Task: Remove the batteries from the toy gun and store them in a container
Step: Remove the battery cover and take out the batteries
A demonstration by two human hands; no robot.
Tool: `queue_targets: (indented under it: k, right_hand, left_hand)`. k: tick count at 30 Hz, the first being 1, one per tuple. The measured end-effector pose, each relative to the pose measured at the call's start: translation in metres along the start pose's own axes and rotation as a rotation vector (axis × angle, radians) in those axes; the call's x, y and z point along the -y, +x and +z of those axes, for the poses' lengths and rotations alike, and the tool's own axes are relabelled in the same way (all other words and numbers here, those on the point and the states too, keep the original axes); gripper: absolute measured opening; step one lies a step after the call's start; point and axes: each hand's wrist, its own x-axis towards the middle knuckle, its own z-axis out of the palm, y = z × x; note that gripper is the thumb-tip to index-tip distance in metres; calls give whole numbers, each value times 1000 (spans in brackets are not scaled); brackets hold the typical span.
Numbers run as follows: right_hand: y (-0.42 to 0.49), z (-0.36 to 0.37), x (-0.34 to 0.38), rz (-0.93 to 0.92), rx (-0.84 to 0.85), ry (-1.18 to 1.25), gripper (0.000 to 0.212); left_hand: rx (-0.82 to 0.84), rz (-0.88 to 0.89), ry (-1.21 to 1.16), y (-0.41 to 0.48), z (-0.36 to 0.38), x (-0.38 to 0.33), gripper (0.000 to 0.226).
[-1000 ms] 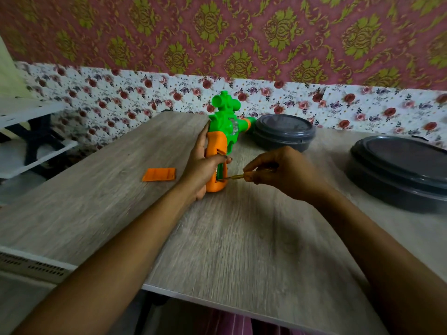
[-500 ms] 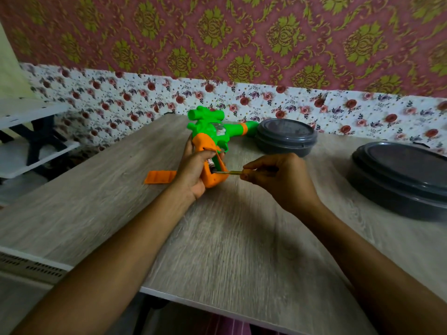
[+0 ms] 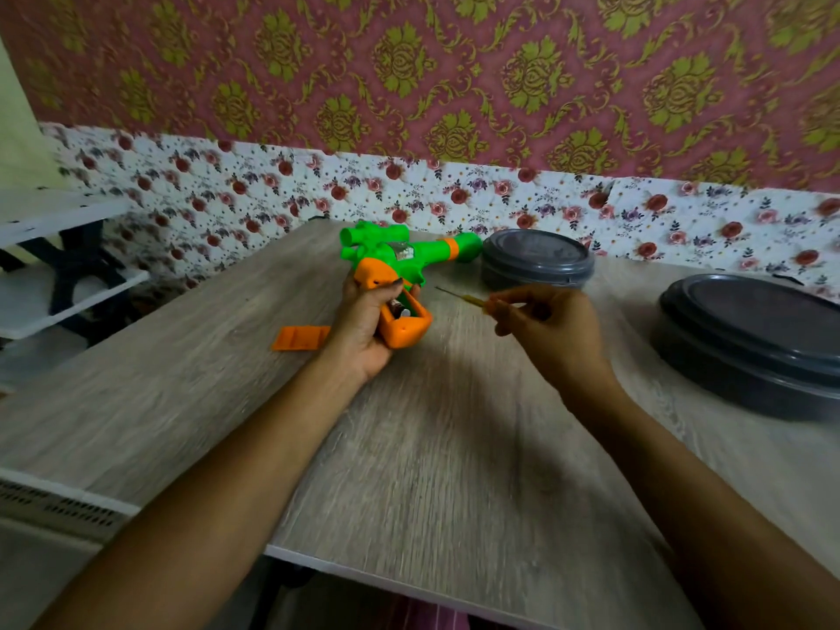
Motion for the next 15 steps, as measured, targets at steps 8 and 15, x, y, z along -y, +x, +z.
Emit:
queue_targets:
  k: [8, 15]
  right_hand:
    - [-8, 4, -14, 3, 329, -678, 27]
    - [-13, 19, 3, -24, 205, -103, 26]
  left_hand:
    - [121, 197, 468, -15, 8, 2, 81]
    - [255, 391, 828, -26, 15, 9, 85]
